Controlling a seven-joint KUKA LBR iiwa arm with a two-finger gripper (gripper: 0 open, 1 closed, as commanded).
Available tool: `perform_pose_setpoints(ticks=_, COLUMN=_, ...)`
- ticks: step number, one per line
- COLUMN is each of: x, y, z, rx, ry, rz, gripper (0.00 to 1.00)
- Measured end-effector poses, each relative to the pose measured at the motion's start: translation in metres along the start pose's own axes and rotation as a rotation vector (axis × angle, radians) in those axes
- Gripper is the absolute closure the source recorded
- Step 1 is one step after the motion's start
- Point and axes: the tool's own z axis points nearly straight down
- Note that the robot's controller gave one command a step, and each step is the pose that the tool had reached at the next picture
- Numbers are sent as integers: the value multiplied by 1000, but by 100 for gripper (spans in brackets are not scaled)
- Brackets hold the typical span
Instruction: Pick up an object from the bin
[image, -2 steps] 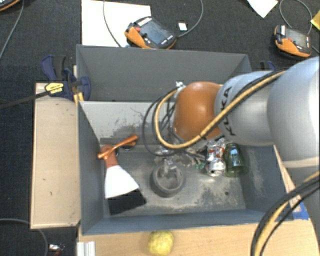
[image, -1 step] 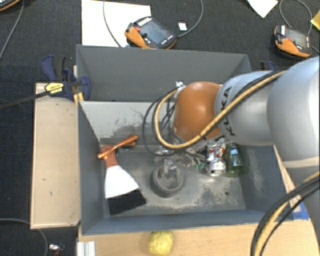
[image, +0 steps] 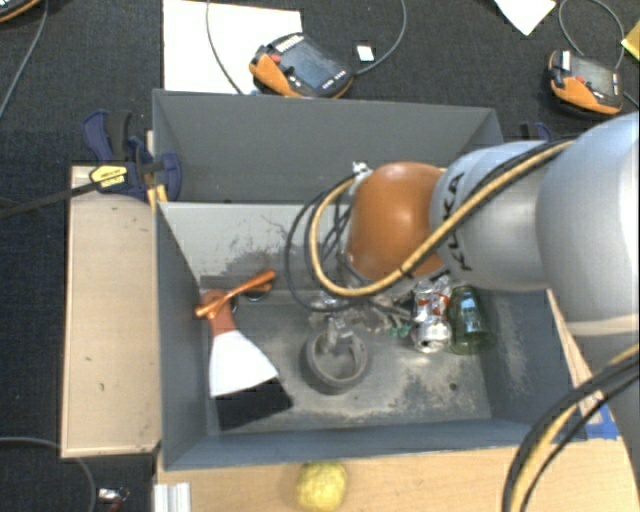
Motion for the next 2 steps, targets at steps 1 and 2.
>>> perform_pose_setpoints(ticks=1, x=0, y=0, z=-2, rx=0, ry=-1, rz=2, gripper=100)
perform_pose_setpoints(ticks=2, x=0, y=0, z=-19, rx=-1, ry=0, rz=4, gripper=100)
